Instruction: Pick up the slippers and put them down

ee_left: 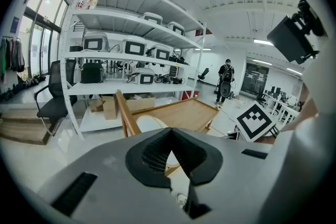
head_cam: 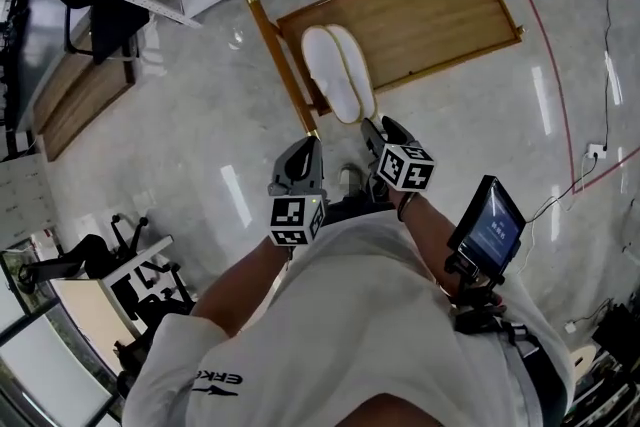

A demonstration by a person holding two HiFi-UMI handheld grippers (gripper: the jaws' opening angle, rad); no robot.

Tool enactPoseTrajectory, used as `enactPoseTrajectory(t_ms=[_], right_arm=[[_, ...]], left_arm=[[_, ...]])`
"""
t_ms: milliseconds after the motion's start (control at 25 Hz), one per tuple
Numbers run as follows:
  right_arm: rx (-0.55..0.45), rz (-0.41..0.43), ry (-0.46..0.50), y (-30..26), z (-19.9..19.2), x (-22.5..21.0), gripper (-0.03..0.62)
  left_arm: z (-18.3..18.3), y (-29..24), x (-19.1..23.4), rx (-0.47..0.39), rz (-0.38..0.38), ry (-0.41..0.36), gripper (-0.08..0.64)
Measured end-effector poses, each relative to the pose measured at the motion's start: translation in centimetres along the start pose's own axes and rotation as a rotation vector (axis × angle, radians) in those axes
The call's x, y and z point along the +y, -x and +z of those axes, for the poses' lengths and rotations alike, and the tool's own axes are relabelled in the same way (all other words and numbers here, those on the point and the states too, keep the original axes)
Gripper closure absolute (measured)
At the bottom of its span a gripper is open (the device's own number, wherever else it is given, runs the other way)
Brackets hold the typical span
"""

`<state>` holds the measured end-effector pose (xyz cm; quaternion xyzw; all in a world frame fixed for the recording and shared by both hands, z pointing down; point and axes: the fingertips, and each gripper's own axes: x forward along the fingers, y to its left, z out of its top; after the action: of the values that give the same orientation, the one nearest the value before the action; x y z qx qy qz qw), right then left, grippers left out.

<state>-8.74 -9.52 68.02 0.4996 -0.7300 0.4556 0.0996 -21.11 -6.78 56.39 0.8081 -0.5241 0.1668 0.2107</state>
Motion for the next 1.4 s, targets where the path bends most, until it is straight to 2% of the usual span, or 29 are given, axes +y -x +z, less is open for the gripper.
enactPoseTrajectory(t_ms=[80, 200, 640, 840, 1080, 1120, 1240, 1400], right_arm=[[0.019, 0.012, -0.039, -1.1, -0.5, -0.4, 0.356], [0.049, 0.014, -0.095, -2.6, -1.5, -1.2, 0.334], [0.102, 0.077, -0.220, -6.5, -2.8, -2.4, 0.331], [0.116, 0.094, -0.248, -7.3, -2.8, -2.5, 0.331], [0.100, 0.157, -0.275, -8.0, -3.1, -2.6, 0.334], [0.094, 0.157, -0.273, -7.9, -2.9, -2.6, 0.342], [0.080, 0.159, -0.269, -7.4, -2.7, -2.5, 0.434], [0.072, 0.164, -0.263, -6.9, -2.4, -2.3, 0.466]], left_arm=[[-0.2, -0.5, 0.1, 0.011, 0.006, -0.002, 0.556], [-0.4, -1.0, 0.3, 0.021, 0.013, -0.008, 0.555], [-1.2, -1.9, 1.4, 0.076, 0.045, -0.016, 0.556], [-1.5, -2.2, 1.7, 0.086, 0.059, -0.013, 0.555], [-1.8, -2.4, 2.0, 0.093, 0.067, -0.014, 0.555], [-1.9, -2.4, 2.0, 0.093, 0.066, -0.014, 0.555], [-1.8, -2.4, 1.8, 0.092, 0.063, -0.017, 0.556], [-1.7, -2.4, 1.5, 0.089, 0.058, -0.022, 0.555]])
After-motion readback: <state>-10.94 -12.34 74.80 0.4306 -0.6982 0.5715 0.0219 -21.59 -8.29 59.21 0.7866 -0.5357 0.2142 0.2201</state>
